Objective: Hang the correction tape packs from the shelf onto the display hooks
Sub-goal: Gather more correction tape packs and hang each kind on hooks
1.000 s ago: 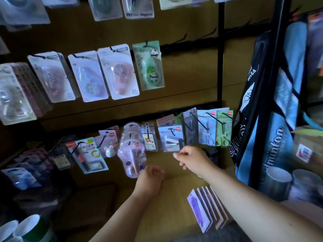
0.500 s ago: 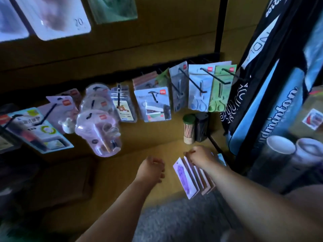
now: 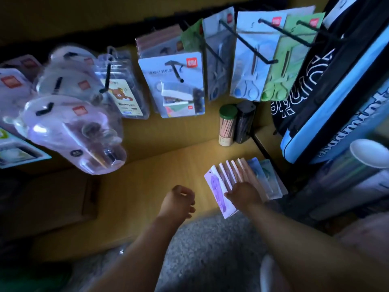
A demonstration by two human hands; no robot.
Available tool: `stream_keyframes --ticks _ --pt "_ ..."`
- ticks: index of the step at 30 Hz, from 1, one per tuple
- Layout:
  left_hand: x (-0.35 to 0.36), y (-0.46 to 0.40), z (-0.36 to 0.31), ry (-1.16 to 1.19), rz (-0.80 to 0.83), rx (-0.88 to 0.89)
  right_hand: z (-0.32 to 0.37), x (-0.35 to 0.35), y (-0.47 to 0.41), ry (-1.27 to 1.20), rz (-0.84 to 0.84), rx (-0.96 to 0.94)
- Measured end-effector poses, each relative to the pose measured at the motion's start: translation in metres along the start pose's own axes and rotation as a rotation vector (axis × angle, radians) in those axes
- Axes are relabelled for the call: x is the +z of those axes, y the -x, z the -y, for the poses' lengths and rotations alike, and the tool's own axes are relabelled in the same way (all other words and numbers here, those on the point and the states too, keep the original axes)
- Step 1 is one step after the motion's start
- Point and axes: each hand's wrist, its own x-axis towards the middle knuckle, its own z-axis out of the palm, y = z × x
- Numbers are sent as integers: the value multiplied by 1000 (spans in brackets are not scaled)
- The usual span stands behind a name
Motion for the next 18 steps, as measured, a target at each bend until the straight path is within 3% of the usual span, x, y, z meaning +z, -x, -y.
stream_keyframes --ticks 6,10,15,18 --pt "7 -14 16 39 29 -46 2 19 0 156 -61 20" --pt "11 -23 27 42 27 -69 12 19 -2 76 -66 35" --pt "12 -31 32 -40 -42 -118 31 7 0 -396 63 45" --pt "17 -30 35 200 -10 -198 39 0 12 -682 103 -16"
